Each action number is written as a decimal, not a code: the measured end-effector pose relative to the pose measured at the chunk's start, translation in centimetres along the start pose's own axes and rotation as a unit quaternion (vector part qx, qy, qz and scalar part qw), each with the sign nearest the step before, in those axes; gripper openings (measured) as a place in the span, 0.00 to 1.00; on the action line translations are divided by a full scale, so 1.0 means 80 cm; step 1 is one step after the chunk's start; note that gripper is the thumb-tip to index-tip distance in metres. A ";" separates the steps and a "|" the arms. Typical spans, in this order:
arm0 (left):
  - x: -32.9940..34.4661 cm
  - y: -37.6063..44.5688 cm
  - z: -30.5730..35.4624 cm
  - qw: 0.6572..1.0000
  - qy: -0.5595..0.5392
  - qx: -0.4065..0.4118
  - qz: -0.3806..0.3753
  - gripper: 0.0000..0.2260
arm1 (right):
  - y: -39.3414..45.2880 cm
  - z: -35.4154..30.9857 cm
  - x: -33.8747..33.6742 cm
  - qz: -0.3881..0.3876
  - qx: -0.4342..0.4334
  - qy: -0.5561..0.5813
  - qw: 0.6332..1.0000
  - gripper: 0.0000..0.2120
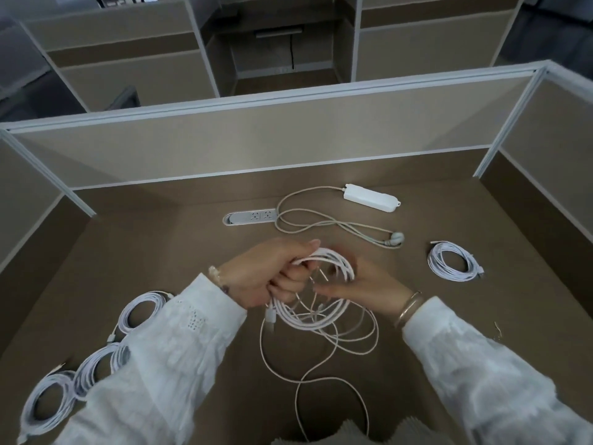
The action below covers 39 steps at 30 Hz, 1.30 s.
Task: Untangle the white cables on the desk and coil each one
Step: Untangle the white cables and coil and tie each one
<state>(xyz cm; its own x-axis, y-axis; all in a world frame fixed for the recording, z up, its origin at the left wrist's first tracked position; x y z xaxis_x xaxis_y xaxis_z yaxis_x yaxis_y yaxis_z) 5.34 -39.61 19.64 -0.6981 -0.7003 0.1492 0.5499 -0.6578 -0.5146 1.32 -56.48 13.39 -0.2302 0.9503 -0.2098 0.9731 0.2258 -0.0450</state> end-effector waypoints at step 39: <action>0.004 0.067 0.004 0.959 -0.145 0.160 0.183 0.15 | -0.081 0.035 -0.054 0.309 -0.064 0.111 0.942 0.10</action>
<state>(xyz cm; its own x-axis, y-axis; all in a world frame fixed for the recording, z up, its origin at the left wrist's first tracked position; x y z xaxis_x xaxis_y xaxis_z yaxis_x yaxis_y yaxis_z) 8.21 -43.45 17.19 -0.2997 -0.9179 0.2600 0.8792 -0.3716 -0.2984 -3.96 -62.67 11.84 0.3713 0.9270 0.0534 0.9163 -0.3751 0.1401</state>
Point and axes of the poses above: each hand's wrist, its own y-axis towards the middle knuckle, its own x-axis out of the palm, z = x × y, the point moved 1 cm from there along y, towards the middle knuckle, and after that the axes turned 3 degrees about y, right-handed, at the moved point
